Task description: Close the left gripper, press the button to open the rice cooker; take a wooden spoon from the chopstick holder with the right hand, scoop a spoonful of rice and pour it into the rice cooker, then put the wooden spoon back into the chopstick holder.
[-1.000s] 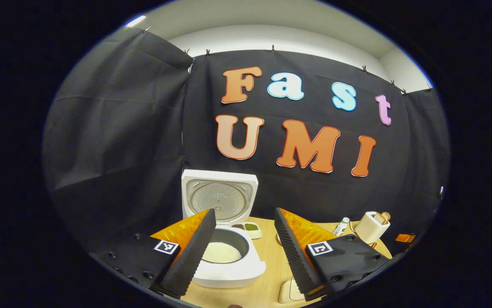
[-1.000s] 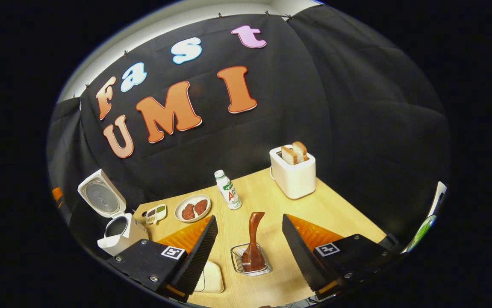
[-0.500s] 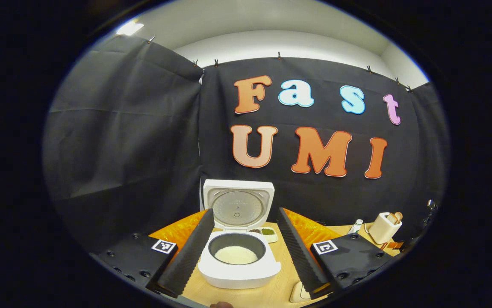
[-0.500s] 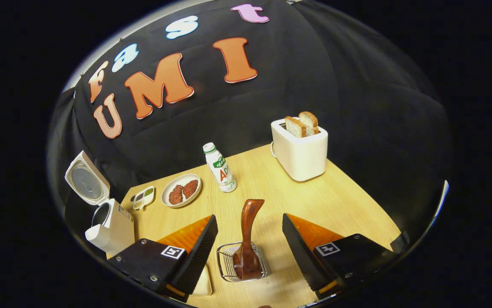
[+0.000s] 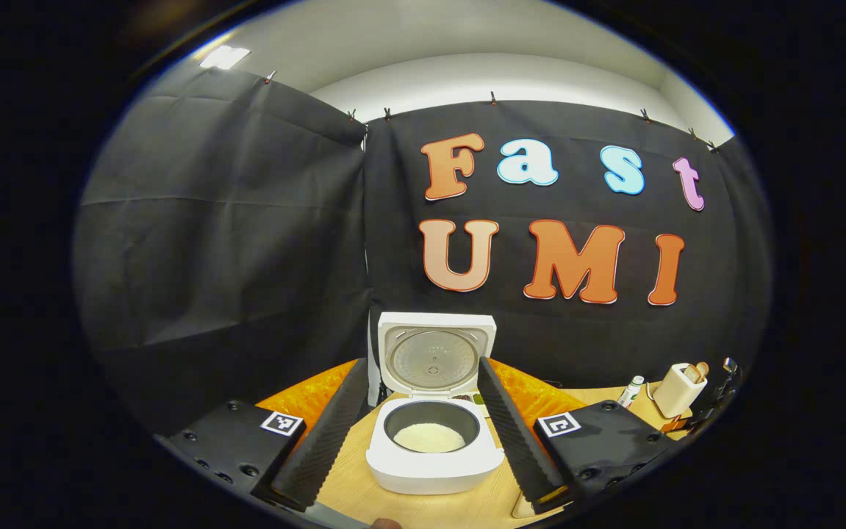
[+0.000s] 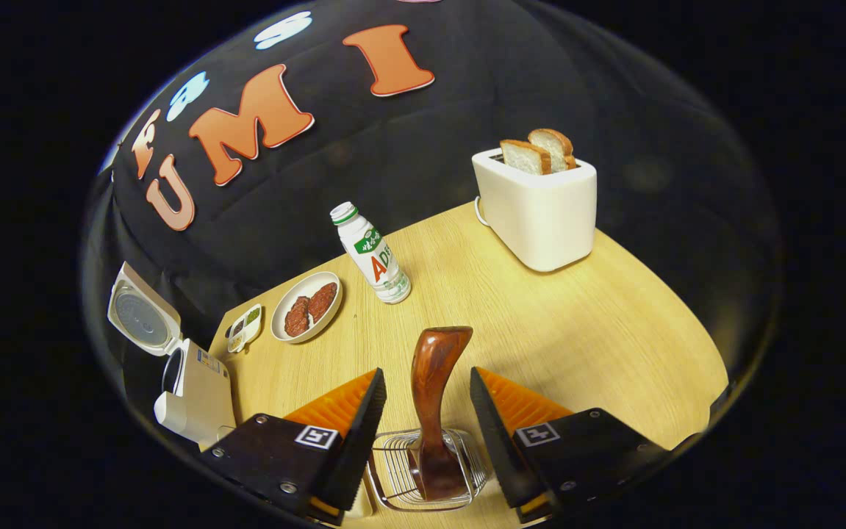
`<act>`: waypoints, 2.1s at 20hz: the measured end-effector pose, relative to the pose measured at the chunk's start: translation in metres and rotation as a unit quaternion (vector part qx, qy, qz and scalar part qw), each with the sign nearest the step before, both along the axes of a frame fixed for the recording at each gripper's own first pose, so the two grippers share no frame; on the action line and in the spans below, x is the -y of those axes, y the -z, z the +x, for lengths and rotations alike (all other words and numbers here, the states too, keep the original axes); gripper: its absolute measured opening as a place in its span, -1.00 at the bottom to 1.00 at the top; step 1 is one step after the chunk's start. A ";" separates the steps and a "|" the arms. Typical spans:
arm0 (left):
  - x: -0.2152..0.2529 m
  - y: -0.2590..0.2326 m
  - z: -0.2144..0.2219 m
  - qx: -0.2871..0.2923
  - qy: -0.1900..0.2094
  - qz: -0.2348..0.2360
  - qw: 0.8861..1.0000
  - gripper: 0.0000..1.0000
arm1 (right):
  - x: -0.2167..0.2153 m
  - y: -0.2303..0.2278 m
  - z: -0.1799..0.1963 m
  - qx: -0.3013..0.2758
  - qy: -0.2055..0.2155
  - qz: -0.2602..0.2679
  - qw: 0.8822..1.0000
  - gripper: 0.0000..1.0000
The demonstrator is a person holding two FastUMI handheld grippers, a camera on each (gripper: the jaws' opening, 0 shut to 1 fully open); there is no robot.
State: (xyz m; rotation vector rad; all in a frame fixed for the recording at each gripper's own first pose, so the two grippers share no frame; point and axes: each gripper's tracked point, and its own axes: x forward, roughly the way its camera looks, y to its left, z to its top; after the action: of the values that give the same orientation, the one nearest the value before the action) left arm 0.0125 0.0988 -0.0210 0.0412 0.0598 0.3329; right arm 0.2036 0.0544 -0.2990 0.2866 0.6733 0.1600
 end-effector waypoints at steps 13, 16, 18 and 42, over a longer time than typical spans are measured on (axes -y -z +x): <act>-0.015 -0.003 -0.011 0.001 -0.007 -0.001 1.000 1.00 | -0.002 -0.035 -0.008 0.032 0.020 0.032 0.999 -0.89; -0.014 -0.010 -0.007 0.009 0.009 -0.008 1.000 1.00 | -0.004 -0.080 -0.023 0.078 0.020 0.021 0.997 -0.90; -0.013 -0.008 -0.004 0.007 0.025 -0.012 1.000 0.96 | -0.011 -0.109 -0.036 0.103 0.012 0.013 0.994 -0.91; -0.080 0.041 -0.002 -0.063 0.109 -0.006 0.992 1.00 | -0.206 -0.043 -0.135 0.234 -0.181 -0.270 0.917 -0.91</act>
State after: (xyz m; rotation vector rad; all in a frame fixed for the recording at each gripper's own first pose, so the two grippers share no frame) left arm 0.0101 0.1784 -0.0624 0.0558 0.1813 0.1120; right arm 0.0683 0.2600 -0.2561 -0.4073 0.2649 0.3737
